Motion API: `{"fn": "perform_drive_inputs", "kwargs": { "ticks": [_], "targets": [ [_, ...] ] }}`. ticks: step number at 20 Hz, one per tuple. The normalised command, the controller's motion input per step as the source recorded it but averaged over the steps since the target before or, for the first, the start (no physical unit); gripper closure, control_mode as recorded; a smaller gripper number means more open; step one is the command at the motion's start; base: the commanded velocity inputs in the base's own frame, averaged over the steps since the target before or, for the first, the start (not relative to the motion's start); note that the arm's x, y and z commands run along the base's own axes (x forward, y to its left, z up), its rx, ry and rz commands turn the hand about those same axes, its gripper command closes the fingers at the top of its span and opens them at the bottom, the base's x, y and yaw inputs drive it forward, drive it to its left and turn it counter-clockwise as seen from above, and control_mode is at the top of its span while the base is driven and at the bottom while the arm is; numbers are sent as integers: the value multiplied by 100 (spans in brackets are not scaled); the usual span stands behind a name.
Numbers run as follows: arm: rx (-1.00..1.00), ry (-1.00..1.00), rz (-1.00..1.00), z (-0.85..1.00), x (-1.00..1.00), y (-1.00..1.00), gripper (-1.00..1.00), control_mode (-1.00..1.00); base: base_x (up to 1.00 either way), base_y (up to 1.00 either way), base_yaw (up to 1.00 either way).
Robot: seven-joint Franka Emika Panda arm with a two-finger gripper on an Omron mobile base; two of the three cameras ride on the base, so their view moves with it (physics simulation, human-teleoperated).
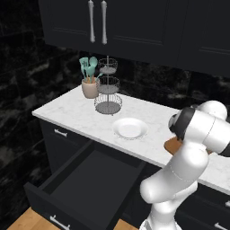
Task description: Pick up the knife from the drawer and place it on the cutting board. Then place the meat from the plate to the cutting board.
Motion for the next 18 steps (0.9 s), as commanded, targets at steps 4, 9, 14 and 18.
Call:
{"fn": "perform_drive_inputs", "kwargs": {
  "ticks": [4,9,14,18],
  "targets": [
    [0,1,6,-17,0,0,-100,-100,0,0,0],
    [0,0,7,-5,-2,0,-100,-100,0,0,0],
    [0,0,4,2,-15,0,-100,-100,0,0,0],
    [0,0,2,39,-31,13,-100,-100,0,0,0]
  ]
}}
